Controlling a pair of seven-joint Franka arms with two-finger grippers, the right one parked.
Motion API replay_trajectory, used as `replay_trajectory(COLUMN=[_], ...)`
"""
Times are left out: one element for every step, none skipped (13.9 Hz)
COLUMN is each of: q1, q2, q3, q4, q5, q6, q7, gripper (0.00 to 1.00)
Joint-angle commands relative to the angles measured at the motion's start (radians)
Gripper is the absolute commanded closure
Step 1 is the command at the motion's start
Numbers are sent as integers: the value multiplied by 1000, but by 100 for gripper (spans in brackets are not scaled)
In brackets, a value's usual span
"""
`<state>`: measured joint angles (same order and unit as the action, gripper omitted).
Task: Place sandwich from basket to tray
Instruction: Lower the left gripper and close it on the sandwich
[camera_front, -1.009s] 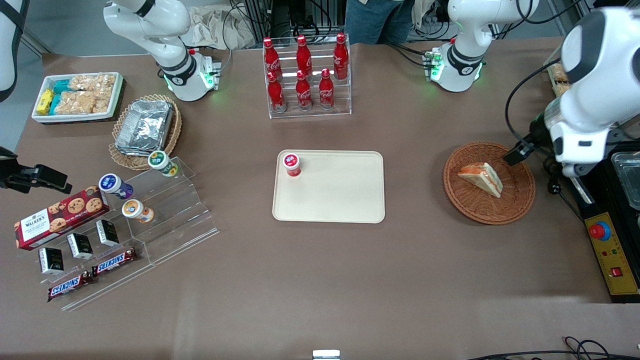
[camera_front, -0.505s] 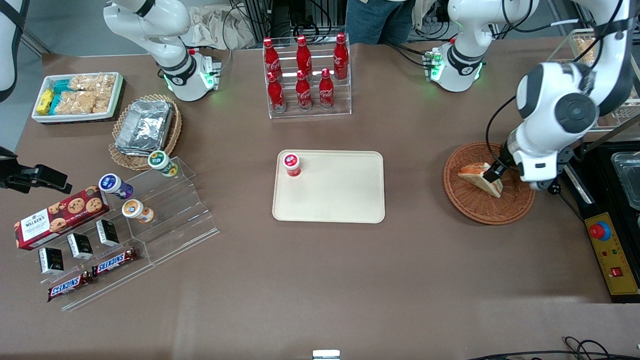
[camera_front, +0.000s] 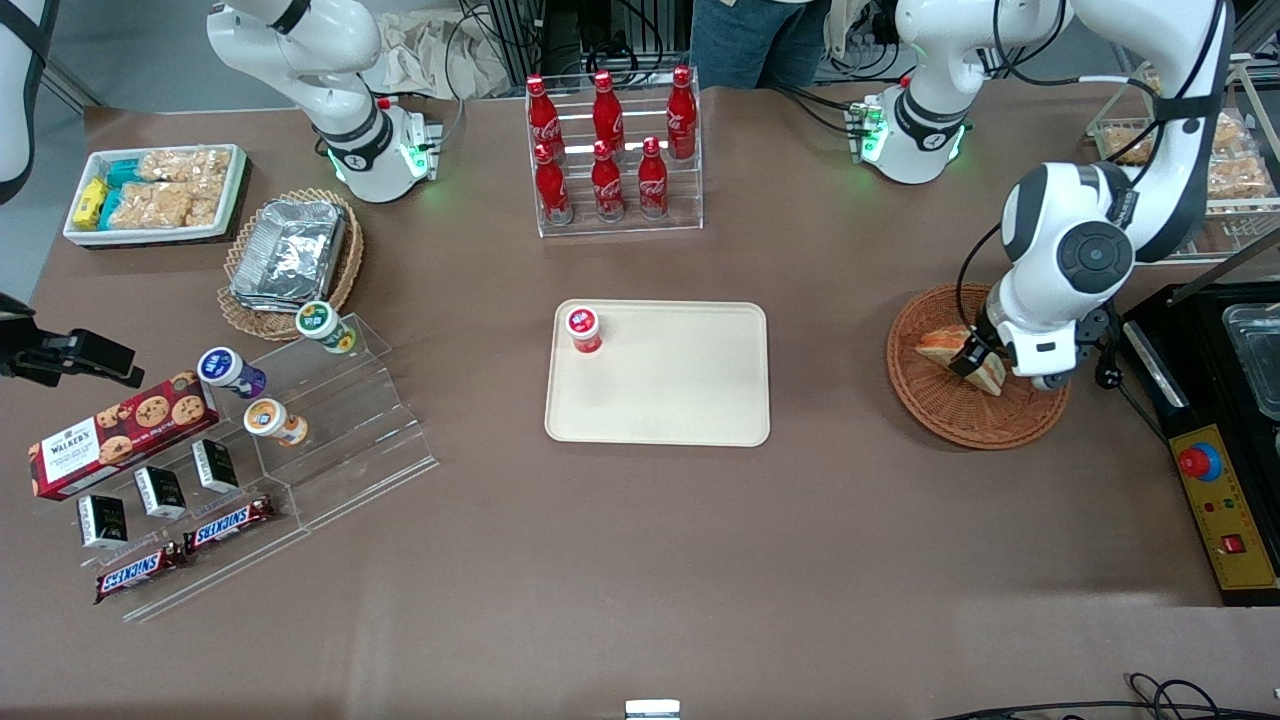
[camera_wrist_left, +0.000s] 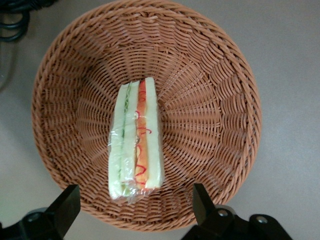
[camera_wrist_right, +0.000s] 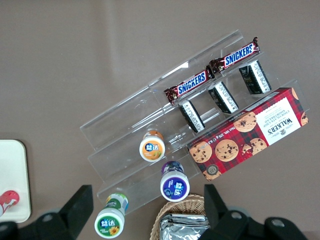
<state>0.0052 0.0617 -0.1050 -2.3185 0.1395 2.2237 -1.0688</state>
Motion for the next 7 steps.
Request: replay_trajectory(q1=[2, 2, 2, 4, 4, 4, 4], q2=[29, 33, 38, 49, 56, 64, 67], q3=[-2, -1, -1, 1, 2, 4, 4], q4=[-7, -13, -16, -21, -27, -35, -45], q5=[25, 34, 46, 48, 48, 48, 48], q6=[40, 47, 54, 66, 86, 103, 120], q7=[-34, -34, -34, -34, -34, -34, -34], gripper=[0, 0, 0, 0, 0, 0, 0])
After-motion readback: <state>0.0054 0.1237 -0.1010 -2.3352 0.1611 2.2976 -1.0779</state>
